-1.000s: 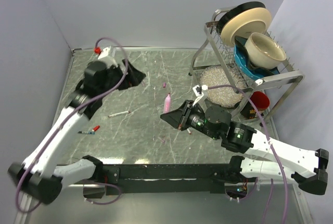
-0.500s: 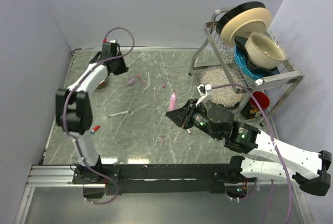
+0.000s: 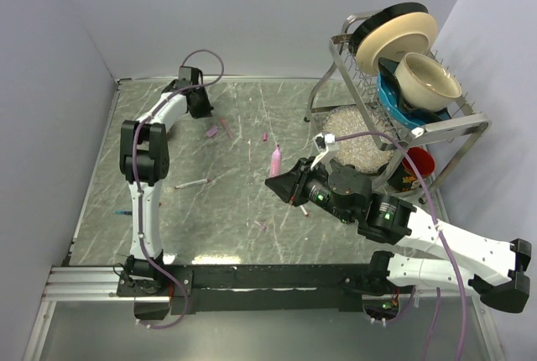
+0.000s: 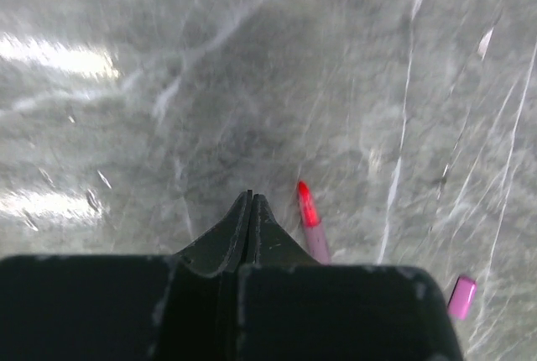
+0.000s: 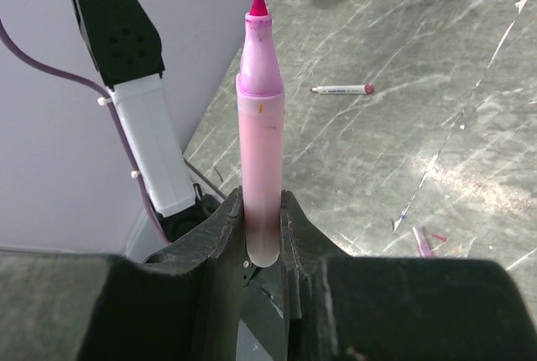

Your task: Insert the pens into the pen caps

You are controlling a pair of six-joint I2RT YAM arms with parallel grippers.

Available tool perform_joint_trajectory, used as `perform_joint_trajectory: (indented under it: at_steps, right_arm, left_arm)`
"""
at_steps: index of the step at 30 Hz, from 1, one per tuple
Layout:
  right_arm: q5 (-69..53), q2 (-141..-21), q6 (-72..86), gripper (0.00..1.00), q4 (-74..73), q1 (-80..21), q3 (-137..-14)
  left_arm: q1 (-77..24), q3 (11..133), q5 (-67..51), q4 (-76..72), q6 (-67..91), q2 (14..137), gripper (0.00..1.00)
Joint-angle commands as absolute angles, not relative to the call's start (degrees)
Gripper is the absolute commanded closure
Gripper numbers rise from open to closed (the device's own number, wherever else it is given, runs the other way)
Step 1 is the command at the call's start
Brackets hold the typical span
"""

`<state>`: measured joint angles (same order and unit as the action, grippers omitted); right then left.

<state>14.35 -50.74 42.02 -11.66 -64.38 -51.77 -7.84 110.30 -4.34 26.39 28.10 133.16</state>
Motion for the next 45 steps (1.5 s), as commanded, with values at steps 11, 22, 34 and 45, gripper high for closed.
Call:
perform_joint_trajectory:
  at_steps: [11, 22, 34, 45]
  right_arm:
    - [17.22, -49.75, 42.19, 1.0, -12.13, -64.42, -55.02]
    - [17.49, -49.83, 42.8, 1.0, -14.59, -64.51, -55.72]
    - [16.96, -49.83, 43.86, 1.0, -16.26, -64.51, -55.98]
    - [16.87, -50.89, 43.86, 1.0, -16.61, -64.51, -55.99]
  left_arm:
    - [-8.0, 102.31, -14.23, 24.26, 26.54, 129.91, 0.99]
    - [-8.61, 90.79, -17.67, 21.27, 24.87, 121.47, 0.99]
    - [-9.14, 92.8, -10.64, 26.54, 26.01, 114.35, 0.78]
    - [-9.93, 99.66, 4.39, 35.41, 29.09, 118.2, 0.38]
